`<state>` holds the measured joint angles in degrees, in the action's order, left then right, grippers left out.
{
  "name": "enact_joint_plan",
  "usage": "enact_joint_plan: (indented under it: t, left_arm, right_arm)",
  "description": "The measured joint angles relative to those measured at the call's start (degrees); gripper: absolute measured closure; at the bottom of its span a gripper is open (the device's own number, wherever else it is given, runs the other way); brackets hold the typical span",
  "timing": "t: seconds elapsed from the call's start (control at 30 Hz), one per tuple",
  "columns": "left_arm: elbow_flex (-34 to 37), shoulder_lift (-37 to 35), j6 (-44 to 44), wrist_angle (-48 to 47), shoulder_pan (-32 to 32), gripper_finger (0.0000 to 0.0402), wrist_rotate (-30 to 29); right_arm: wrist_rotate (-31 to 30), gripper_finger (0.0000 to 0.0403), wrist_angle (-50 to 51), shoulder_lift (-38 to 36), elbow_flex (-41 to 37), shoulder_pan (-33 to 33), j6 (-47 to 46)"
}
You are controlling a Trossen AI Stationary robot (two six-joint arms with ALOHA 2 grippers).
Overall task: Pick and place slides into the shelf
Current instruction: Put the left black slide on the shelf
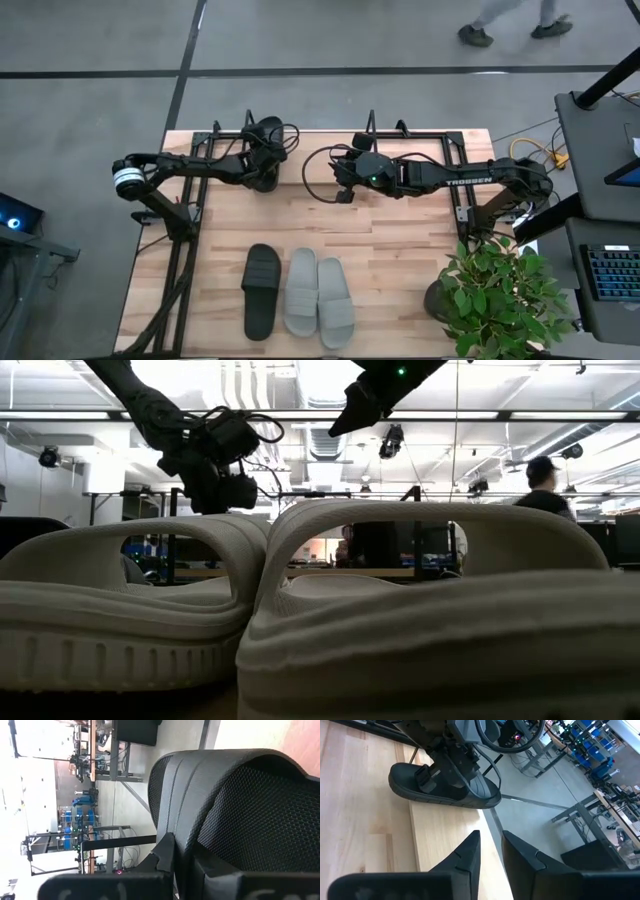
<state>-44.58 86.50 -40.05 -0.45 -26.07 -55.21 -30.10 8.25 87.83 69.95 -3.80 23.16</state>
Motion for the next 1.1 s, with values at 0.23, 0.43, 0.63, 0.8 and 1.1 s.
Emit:
enact_joint_plan:
  t: [0.23,0.43,0.63,0.8,1.1]
  left_arm:
    - [0.0,0.5,-1.1,1.9,-0.1,0.0402,1.0]
    - [0.0,0.5,-1.1,1.9,-0.5,0.0402,1.1]
    - [0.4,0.5,-0.8,1.7,-1.5,0.0402,1.2]
    - [1.8,0.5,-0.8,1.9,-2.3,0.0402,1.3]
    - [2.3,0.5,-0.8,2.5,-2.6,0.0402,2.5]
  right_arm:
    - [0.0,0.0325,0.0,0.0,0.0,0.0,0.0]
    - [0.0,0.0333,0.0,0.0,0.0,0.0,0.0]
    - [0.0,0.0332,0.0,0.0,0.0,0.0,0.0]
    - [0.0,0.0325,0.0,0.0,0.0,0.0,0.0]
    - [0.0,0.0331,0.0,0.0,0.0,0.0,0.0]
